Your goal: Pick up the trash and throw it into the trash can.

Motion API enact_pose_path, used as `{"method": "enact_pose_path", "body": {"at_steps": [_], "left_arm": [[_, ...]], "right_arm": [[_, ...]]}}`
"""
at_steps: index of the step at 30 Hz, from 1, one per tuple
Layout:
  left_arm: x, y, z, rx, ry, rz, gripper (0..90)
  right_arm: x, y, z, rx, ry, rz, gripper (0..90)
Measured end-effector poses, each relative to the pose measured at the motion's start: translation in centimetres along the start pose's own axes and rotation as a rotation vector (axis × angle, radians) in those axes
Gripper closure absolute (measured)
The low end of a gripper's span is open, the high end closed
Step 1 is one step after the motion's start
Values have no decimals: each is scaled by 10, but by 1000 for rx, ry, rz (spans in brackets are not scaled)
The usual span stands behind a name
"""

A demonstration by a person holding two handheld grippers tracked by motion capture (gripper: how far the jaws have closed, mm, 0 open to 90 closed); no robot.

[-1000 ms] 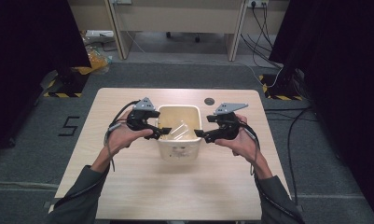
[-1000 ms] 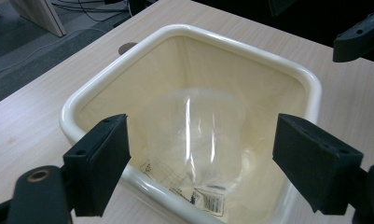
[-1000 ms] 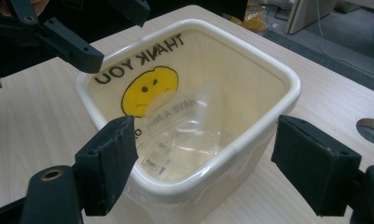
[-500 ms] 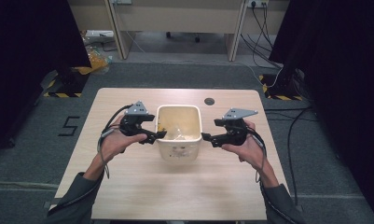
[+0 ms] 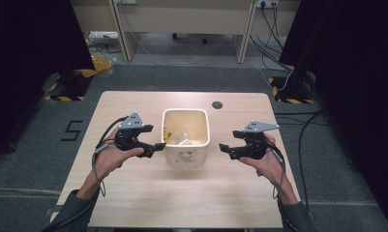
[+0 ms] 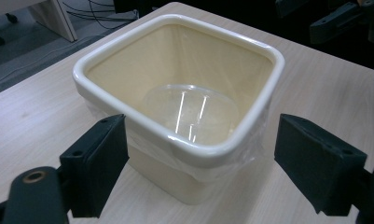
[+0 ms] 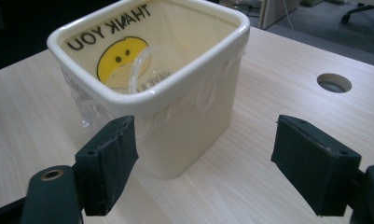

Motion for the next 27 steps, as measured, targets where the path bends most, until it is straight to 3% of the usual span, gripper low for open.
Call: {"method": "enact_pose_path", "body": {"at_steps": [9, 27], "left_arm": [[-8, -19, 12, 3, -15, 17, 166], [-8, -63, 28, -1, -13, 29, 163]], "right_arm": [[1, -21, -4, 6, -14, -12, 221], [4, -56, -21, 12, -15, -17, 224]]}}
Point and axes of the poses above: each handheld gripper's, and its own axes: x roughly forward along the jaws, y roughly out of its top, z roughly to its right, the point moved 4 cm from there along x, roughly forward along the jaws, and after that the axes turned 2 degrees about y, right-handed, at the moved point
